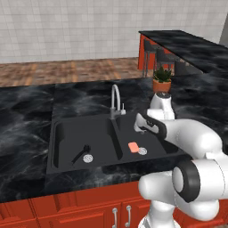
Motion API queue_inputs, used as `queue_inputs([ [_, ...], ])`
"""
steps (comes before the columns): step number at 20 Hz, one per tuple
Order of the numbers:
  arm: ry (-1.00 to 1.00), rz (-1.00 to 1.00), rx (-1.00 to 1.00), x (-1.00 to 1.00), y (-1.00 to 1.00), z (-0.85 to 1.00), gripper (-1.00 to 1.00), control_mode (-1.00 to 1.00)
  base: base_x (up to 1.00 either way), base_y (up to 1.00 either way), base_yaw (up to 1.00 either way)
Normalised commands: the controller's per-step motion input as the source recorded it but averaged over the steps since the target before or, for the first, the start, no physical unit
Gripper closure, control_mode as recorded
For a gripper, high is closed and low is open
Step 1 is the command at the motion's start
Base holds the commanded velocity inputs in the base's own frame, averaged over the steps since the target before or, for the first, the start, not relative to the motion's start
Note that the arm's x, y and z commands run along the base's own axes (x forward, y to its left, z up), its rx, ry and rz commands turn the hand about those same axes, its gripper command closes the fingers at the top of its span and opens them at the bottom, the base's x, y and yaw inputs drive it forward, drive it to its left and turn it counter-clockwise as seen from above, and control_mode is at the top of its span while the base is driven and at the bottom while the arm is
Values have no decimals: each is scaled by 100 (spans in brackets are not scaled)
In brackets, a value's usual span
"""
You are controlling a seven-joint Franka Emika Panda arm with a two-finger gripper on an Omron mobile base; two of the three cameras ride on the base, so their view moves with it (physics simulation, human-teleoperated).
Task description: Pick up the dish brush and bar soap from the sink, and place them back in the cabinet, and close the cabinet door.
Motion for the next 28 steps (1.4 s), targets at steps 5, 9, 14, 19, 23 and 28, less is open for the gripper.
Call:
queue_inputs([
  [5, 0, 0, 0, 12, 0, -23, -100, -100, 0, 0, 0],
  [9, 0, 0, 0, 15, 0, -22, -100, -100, 0, 0, 0],
  [14, 0, 0, 0, 15, 0, -23, -100, -100, 0, 0, 0],
  [19, 0, 0, 0, 15, 0, -20, -100, -100, 0, 0, 0],
  [23, 0, 0, 0, 15, 0, -17, -100, -100, 0, 0, 0],
  [28, 0, 0, 0, 17, 0, -18, -100, -100, 0, 0, 0],
])
